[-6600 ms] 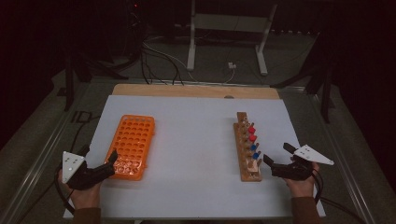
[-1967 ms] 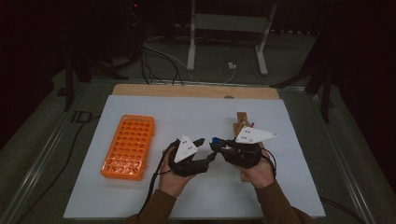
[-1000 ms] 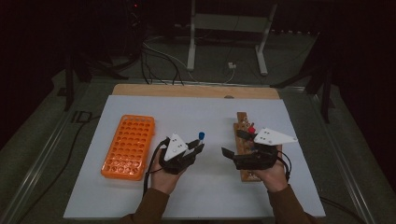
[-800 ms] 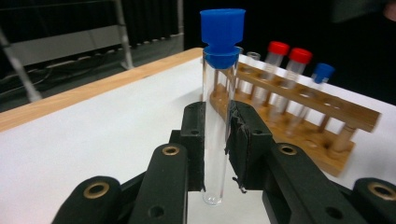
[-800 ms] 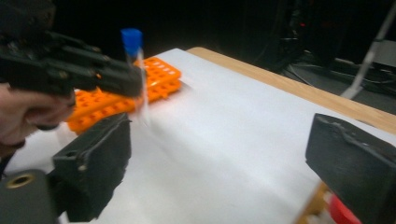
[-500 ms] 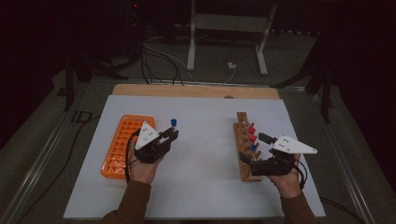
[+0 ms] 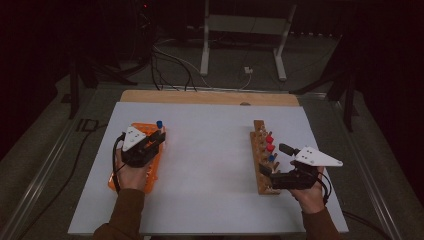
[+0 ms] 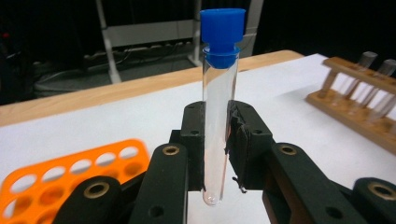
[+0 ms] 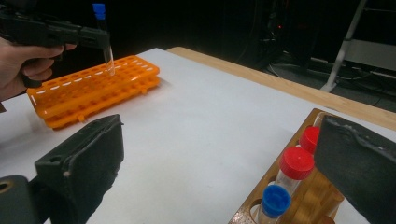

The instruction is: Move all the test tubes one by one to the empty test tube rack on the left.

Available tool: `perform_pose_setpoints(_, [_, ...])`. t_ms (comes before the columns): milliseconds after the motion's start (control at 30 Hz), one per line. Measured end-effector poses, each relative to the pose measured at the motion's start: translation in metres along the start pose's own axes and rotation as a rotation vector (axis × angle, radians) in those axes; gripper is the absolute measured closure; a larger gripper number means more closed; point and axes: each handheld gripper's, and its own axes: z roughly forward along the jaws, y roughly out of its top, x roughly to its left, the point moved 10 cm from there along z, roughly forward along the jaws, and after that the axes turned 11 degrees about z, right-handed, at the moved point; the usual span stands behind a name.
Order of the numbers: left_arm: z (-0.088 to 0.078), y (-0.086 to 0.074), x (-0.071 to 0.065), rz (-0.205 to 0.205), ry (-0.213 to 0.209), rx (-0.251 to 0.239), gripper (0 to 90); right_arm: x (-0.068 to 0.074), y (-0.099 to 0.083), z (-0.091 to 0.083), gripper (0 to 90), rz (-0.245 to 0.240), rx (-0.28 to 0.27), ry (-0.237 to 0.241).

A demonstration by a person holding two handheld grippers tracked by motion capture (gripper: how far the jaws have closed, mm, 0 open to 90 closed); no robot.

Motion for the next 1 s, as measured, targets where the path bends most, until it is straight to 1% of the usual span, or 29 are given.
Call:
perform_pose_setpoints(67, [0.000, -0.002, 0.002, -0.005, 0.007, 0.007, 76.7, 0.000, 0.000, 0.000, 2.0, 0.000, 0.001, 0.002])
perform_pose_setpoints(267, [0.001, -0.017, 0.014, -0.016, 0.040, 0.052, 76.7, 0.000, 0.000, -0.001, 2.1, -0.001, -0.002, 0.004])
perform_pose_setpoints(467, [0.001, -0.028, 0.021, -0.010, 0.069, 0.103, 76.8, 0.002, 0.001, -0.001, 2.1, -0.004, -0.005, 0.008])
perform_pose_setpoints(500, [0.001, -0.033, 0.022, -0.008, 0.075, 0.124, 76.8, 0.002, 0.001, -0.001, 2.1, -0.006, -0.005, 0.009])
perform_pose_setpoints(533, [0.001, -0.033, 0.022, -0.008, 0.075, 0.124, 76.9, 0.002, 0.001, -0.001, 2.1, -0.006, -0.005, 0.009])
perform_pose_setpoints(567, [0.002, -0.038, 0.022, -0.010, 0.075, 0.141, 76.9, 0.003, 0.001, 0.000, 2.1, -0.007, -0.005, 0.010])
perform_pose_setpoints(600, [0.002, -0.038, 0.022, -0.010, 0.075, 0.141, 76.9, 0.003, 0.000, 0.000, 2.1, -0.008, -0.004, 0.012])
perform_pose_setpoints(633, [0.002, -0.041, 0.022, -0.010, 0.073, 0.151, 76.9, 0.003, 0.000, 0.000, 2.1, -0.008, -0.003, 0.012])
perform_pose_setpoints(667, [0.003, -0.047, 0.020, -0.013, 0.066, 0.175, 76.9, 0.004, 0.000, 0.000, 2.1, -0.009, -0.001, 0.013])
perform_pose_setpoints(733, [0.004, -0.053, 0.019, -0.010, 0.063, 0.212, 76.9, 0.004, 0.000, 0.001, 2.1, -0.009, 0.001, 0.013])
perform_pose_setpoints(800, [0.003, -0.054, 0.019, -0.007, 0.063, 0.220, 76.9, 0.004, -0.001, 0.001, 2.1, -0.009, 0.001, 0.014])
perform_pose_setpoints(833, [0.004, -0.057, 0.019, -0.014, 0.059, 0.247, 77.0, 0.004, -0.001, 0.001, 2.6, -0.010, 0.006, 0.014])
perform_pose_setpoints(867, [0.004, -0.057, 0.019, -0.014, 0.059, 0.247, 77.0, 0.003, -0.002, 0.001, 2.6, -0.011, 0.008, 0.014])
perform_pose_setpoints(900, [0.004, -0.059, 0.019, -0.014, 0.054, 0.271, 77.0, 0.004, -0.002, 0.001, 2.6, -0.011, 0.009, 0.015])
perform_pose_setpoints(1000, [0.004, -0.061, 0.019, -0.025, 0.057, 0.281, 77.2, 0.004, -0.002, 0.002, 2.6, -0.013, 0.009, 0.016])
